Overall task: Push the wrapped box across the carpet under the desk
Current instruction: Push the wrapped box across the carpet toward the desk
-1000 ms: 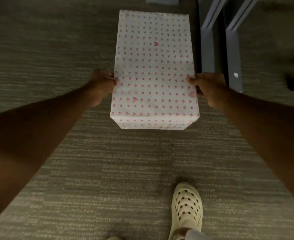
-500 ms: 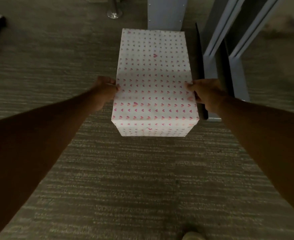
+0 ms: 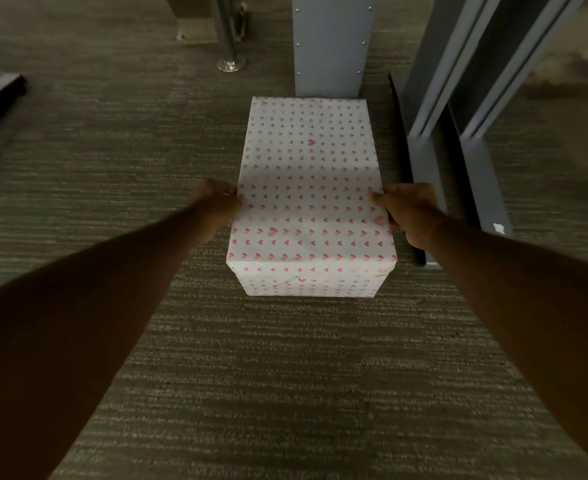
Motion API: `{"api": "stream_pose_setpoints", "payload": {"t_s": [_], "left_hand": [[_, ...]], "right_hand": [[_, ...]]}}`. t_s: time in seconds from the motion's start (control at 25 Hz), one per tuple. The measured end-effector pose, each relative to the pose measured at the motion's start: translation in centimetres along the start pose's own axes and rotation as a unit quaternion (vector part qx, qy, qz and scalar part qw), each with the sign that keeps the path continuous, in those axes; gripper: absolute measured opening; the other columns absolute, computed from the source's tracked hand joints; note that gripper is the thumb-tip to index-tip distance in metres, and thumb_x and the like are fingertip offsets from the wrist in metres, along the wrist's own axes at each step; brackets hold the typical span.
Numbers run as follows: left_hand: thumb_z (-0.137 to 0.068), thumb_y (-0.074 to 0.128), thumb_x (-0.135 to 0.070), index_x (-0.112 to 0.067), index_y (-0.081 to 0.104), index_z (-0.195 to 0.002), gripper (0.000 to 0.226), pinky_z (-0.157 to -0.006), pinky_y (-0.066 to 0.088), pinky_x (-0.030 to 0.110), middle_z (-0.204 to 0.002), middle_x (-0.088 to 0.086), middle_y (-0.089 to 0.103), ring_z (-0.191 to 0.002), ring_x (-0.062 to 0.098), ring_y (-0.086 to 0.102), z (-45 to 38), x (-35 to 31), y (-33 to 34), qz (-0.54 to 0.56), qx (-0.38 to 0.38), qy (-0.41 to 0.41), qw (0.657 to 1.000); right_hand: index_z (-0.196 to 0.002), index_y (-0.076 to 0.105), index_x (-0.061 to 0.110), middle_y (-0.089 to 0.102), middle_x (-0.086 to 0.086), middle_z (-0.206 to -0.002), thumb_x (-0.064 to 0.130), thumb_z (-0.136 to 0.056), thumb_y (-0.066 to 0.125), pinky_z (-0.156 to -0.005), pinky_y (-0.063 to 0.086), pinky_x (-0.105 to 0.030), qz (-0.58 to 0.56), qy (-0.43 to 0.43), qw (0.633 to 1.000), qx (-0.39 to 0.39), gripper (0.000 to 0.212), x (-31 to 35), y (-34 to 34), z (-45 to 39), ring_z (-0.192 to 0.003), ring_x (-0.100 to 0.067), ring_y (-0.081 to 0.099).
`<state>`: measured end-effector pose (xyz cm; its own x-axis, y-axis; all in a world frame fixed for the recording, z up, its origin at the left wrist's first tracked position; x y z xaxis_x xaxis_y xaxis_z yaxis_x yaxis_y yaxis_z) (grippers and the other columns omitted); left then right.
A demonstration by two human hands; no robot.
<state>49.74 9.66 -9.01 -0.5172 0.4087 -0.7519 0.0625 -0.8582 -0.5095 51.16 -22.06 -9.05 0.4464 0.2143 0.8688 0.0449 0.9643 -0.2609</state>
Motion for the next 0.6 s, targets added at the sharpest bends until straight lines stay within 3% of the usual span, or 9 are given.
{"api": "stream_pose_setpoints", "payload": {"t_s": [0.08,0.2,0.32,0.4,0.48,0.6], "left_hand": [[-0.092,0.056,-0.006,-0.011,0.063,-0.080,0.014,-0.061,0.050,0.027,-0.088,0.007,0.064,-0.080,0.018,0.063,-0.1,0.3,0.3,-0.005,0.003,-0.011,1.000],[-0.095,0.055,-0.012,-0.006,0.064,-0.099,0.011,-0.063,0.050,0.027,-0.098,0.009,0.064,-0.081,0.017,0.062,-0.3,0.7,0.9,-0.005,-0.005,-0.027,1.000],[-0.096,0.053,-0.015,-0.002,0.061,-0.116,0.026,-0.068,0.052,0.031,-0.104,0.012,0.064,-0.086,0.020,0.063,0.0,0.6,1.3,-0.024,-0.008,-0.041,0.999],[-0.092,0.059,-0.020,-0.006,0.056,-0.129,0.039,-0.066,0.053,0.032,-0.112,0.012,0.065,-0.094,0.024,0.065,0.8,0.7,1.4,-0.064,-0.017,-0.017,0.998],[-0.087,0.067,-0.031,-0.014,0.041,-0.146,0.066,-0.080,0.057,0.043,-0.139,0.016,0.054,-0.117,0.035,0.060,1.6,0.8,1.4,-0.123,-0.046,0.025,0.991],[-0.083,0.068,-0.046,-0.017,0.023,-0.154,0.089,-0.108,0.038,0.058,-0.160,0.017,0.028,-0.145,0.041,0.030,2.1,0.1,1.4,-0.224,-0.105,0.128,0.960]], "right_hand": [[-0.114,0.068,0.001,0.073,-0.014,-0.114,0.023,-0.086,0.077,-0.074,0.062,-0.035,0.018,0.000,1.000,-0.001,0.036,-0.2,0.1,0.0,-0.088,-0.023,0.073],[-0.114,0.068,0.003,0.072,-0.014,-0.116,0.023,-0.088,0.075,-0.081,0.062,-0.039,0.045,0.008,0.999,-0.010,0.034,-0.4,0.3,0.2,-0.087,-0.023,0.073],[-0.106,0.070,0.008,0.073,-0.012,-0.110,0.028,-0.089,0.073,-0.068,0.061,-0.032,0.095,-0.007,0.995,-0.014,0.026,-0.4,0.5,0.6,-0.077,-0.018,0.072],[-0.100,0.068,0.015,0.071,-0.005,-0.094,0.036,-0.092,0.068,-0.060,0.054,-0.027,0.191,-0.049,0.979,-0.059,0.023,-0.3,0.3,1.3,-0.070,-0.013,0.067],[-0.110,0.068,0.012,0.070,-0.006,-0.093,0.041,-0.092,0.062,-0.070,0.056,-0.032,0.274,-0.117,0.949,-0.104,0.035,-0.2,0.0,1.8,-0.080,-0.022,0.069],[-0.137,0.053,0.009,0.063,-0.018,-0.129,0.049,-0.090,0.061,-0.093,0.057,-0.050,0.328,-0.191,0.920,-0.100,0.063,0.2,-0.5,1.8,-0.114,-0.036,0.064]]}}
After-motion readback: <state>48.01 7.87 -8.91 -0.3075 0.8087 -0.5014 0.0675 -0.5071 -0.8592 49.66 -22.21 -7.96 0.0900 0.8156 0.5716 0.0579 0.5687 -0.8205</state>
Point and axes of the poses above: each hand's wrist, its own z-axis away from the middle knuckle, its own y-axis out of the palm, x = y × z, the point moved 1 cm from there along -z, towards the middle knuckle
